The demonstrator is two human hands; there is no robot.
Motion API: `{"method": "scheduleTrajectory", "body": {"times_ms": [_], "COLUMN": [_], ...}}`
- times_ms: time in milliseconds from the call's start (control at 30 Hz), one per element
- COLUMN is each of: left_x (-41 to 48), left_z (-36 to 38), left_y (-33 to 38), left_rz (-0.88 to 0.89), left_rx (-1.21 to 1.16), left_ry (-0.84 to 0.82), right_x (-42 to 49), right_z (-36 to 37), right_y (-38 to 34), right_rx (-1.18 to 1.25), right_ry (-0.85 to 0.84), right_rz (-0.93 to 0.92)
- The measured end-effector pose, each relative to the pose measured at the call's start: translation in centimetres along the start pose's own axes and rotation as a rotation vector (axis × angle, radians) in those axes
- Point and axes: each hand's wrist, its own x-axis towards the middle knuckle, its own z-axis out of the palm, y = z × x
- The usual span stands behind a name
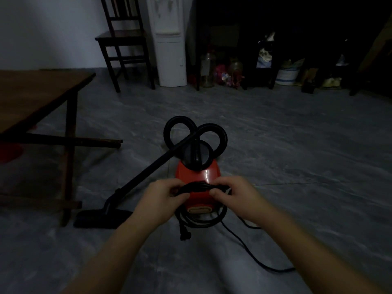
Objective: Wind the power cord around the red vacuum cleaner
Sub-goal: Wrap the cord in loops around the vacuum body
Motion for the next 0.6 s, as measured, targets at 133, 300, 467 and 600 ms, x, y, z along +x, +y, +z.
{"method": "scheduleTrajectory", "body": {"times_ms": [133,300,467,600], "left_x": [0.0,0.4,-0.1,-0.2], "left_z": [0.0,-0.3,0.6,1.3], "left_y": [0.2,0.1,0.3,0.2], "left_rz": [-0.043,-0.073,-0.110,-0.095], "left_rx": [-0.215,-0.369,-0.394,-0.280], "left_ry": [0.087,0.248,0.292,0.287], "right_x": [0.3,0.5,0.6,0.8], "right_z": [-0.2,-0.5,-0.4,-0.3], "right_y": [0.7,1.4,1.4,1.5], "right_rx": [0.084,0.124,0.221,0.197], "right_ry": [0.035,0.084,0.117,0.153], "right_rz": [0.037,0.038,0.052,0.081]}}
